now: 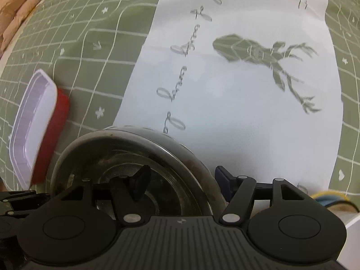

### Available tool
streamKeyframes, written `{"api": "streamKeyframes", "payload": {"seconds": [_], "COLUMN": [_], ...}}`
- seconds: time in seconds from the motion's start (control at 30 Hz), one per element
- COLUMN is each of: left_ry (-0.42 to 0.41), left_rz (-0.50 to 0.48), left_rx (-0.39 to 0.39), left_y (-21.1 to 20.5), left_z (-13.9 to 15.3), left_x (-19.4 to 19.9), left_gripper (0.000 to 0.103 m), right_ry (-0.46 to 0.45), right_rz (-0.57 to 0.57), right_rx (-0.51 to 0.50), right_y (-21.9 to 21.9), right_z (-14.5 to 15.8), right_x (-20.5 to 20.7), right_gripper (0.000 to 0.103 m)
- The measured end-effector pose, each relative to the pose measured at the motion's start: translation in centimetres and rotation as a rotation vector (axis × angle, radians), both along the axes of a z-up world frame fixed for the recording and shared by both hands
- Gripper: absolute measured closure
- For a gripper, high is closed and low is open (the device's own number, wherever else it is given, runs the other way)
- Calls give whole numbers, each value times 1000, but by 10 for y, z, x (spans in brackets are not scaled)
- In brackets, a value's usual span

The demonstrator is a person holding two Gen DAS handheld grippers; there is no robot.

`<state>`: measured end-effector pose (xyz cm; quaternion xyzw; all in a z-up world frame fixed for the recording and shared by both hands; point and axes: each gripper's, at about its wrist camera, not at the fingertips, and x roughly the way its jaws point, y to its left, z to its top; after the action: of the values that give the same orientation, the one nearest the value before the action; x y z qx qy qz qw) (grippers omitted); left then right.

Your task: Organize plates and bowls

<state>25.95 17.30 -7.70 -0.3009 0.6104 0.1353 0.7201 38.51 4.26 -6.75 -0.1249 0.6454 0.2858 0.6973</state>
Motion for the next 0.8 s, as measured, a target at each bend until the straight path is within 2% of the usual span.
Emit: {"api": "streamKeyframes", "payload": {"seconds": [0.2,0.57,0.77,0.8], "left_ry": [-24,-28,-33,-40], "left_rz": [-28,-49,-59,-57], "left_rx": [54,86,175,194], "left_y": [3,0,-7,-9], "left_z": [6,9,27,33], "left_x": [18,19,20,21], "left_gripper": [76,75,75,78], "right_ry": [-49,-37,-71,-83], "right_rz": [3,-46,-84,-89], "right_rx": [15,28,46,55], "right_y": [7,-4,-18,-21], "right_z": [7,-3,7,11], "right_x": [6,9,3,2], "right_gripper": [40,40,40,40]}}
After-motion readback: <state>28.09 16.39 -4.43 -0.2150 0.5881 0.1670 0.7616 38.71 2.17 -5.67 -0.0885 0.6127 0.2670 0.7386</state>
